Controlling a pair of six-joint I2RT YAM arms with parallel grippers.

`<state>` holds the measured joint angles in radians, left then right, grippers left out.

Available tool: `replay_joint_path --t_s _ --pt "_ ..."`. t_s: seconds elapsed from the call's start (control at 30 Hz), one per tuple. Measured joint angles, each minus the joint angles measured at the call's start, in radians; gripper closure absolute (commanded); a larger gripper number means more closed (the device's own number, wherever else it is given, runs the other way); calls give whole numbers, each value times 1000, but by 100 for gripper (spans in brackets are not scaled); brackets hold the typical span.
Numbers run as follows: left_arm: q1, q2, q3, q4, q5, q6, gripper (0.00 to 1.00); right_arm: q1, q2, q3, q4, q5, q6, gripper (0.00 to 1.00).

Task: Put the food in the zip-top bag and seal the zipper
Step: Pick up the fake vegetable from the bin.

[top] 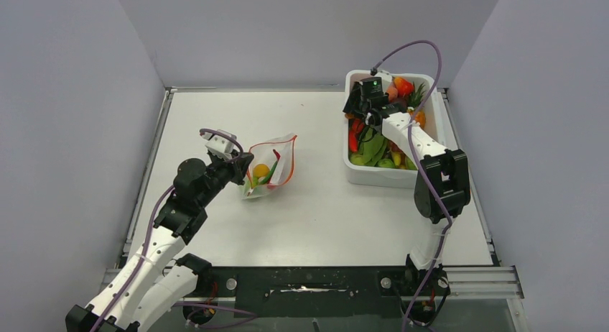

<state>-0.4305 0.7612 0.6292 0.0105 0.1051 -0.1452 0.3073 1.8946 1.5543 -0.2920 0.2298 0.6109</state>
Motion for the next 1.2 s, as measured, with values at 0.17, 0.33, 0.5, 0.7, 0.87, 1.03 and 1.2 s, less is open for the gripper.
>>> replay_joint_path --t_s 0.17,0.33,0.5,0.7,0.87,1.03,1.2 --pt "0 -2 0 0 -4 0 100 0 0 0 0 1 -4 46" --pt "0 -2 0 0 -5 0 100 0 -4 -2 0 0 -13 49" --pt "0 -2 0 0 -11 0 100 0 -28 -34 5 -6 -29 49" --pt "0 -2 0 0 -15 0 100 1 -111 -110 -21 -14 -52 50" --pt "0 -2 0 -1 -16 0 100 1 -214 -158 -47 -16 -80 50" --pt "0 -1 0 -2 -23 0 100 3 -362 -248 -61 -31 -113 50" --pt "0 11 0 -2 -27 -23 100 18 -518 -338 -77 -66 -134 50"
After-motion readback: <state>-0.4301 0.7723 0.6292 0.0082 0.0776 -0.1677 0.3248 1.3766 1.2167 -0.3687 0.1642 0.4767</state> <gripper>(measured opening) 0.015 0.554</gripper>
